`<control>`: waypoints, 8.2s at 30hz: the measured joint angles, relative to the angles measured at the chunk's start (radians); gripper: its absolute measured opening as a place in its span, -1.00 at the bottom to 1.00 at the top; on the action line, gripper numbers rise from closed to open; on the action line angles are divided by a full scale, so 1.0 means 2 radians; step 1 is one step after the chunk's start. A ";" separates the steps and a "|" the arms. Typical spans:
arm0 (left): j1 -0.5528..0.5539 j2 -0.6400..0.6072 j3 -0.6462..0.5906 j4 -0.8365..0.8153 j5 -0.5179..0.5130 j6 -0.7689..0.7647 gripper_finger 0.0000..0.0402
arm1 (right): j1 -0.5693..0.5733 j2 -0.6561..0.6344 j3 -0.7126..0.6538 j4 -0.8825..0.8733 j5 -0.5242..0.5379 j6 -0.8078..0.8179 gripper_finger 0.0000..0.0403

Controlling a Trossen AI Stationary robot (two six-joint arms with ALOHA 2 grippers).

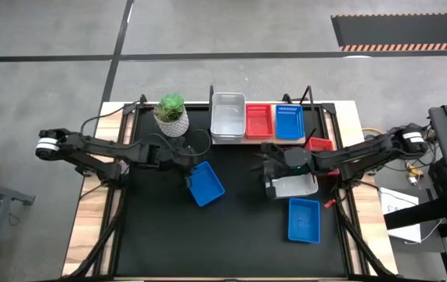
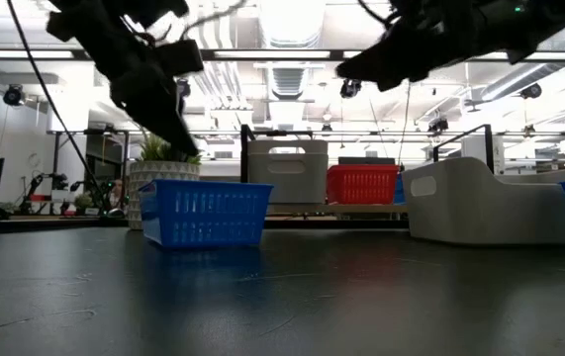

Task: Stack baskets on shelf by color
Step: Stack the left blue bin on the blue bin on the shelf, then stack the white bin on the white bin on the shelf

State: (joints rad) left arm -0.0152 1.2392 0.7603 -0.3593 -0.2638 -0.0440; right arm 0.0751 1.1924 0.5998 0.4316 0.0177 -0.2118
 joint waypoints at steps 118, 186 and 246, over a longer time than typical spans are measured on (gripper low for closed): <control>-0.029 -0.221 -0.213 0.267 0.048 0.064 -0.41 | -0.306 -0.151 0.066 -0.386 -0.009 -0.216 -0.94; -0.029 -0.221 -0.214 0.267 0.048 0.065 -0.41 | -0.317 -0.135 0.077 -0.482 -0.008 -0.185 -0.64; -0.029 -0.221 -0.214 0.267 0.048 0.064 -0.41 | -0.289 -0.004 0.214 -0.621 0.031 -0.025 -0.96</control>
State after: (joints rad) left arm -0.0735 0.7981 0.3328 0.1741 -0.1687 0.0841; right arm -0.5038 1.1839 1.0270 -0.8105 0.0792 -0.2611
